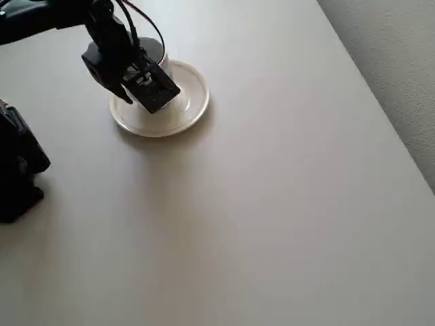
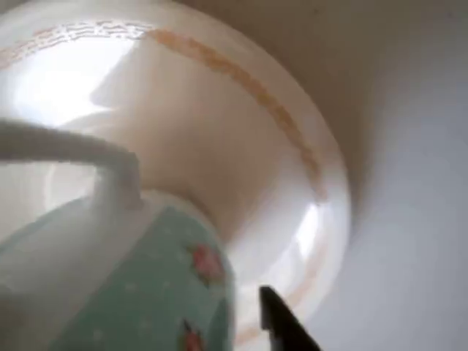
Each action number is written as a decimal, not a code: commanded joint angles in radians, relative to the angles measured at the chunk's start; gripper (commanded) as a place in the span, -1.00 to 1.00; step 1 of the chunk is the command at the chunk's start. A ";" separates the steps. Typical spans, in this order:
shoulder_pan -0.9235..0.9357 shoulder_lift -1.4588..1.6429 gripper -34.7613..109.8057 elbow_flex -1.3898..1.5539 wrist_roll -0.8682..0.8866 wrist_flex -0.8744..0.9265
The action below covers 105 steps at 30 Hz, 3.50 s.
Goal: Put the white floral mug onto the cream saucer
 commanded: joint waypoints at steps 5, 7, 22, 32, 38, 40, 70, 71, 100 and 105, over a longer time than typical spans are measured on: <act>0.055 0.081 -0.24 -0.259 -0.017 0.132; 0.072 0.078 -0.24 -0.354 -0.026 0.198; 0.318 0.215 -0.24 -0.686 -0.247 0.500; 0.719 0.595 -0.47 -0.199 -0.328 0.325; 0.730 1.120 -0.54 0.502 -0.244 0.083; 0.726 1.258 -0.54 0.680 -0.221 0.035; 0.678 1.620 -0.54 1.135 -0.117 0.020; 0.678 1.620 -0.54 1.135 -0.117 0.020; 0.678 1.620 -0.54 1.135 -0.118 0.020; 0.678 1.620 -0.54 1.135 -0.118 0.020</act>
